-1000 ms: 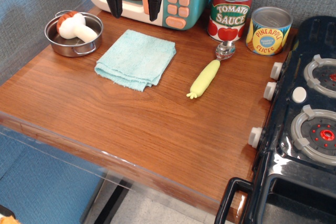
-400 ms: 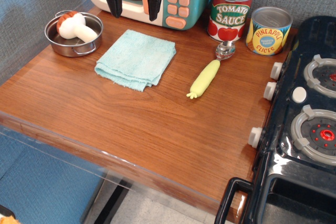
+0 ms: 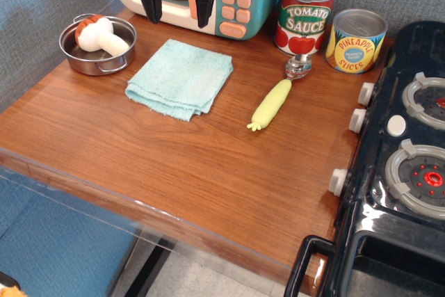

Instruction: PLACE THE BLUE CLOTH AT THE LEFT SIDE OF THE POT.

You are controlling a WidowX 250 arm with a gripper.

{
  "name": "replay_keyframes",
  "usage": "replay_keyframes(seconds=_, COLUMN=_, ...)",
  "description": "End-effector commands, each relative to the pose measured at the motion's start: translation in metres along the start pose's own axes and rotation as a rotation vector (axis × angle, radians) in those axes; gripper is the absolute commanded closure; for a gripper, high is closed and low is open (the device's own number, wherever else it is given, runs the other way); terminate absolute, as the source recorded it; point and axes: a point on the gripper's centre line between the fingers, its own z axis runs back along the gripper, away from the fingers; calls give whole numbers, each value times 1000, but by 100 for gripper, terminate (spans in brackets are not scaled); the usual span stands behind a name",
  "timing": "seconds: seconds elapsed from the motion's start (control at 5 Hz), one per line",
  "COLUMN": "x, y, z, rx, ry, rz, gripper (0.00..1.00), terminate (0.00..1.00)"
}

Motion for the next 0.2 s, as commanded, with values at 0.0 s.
replay_keyframes(seconds=0.0, x=-4, y=14, z=33, rx=-9, ry=-85, rz=3, gripper=0, terminate=100)
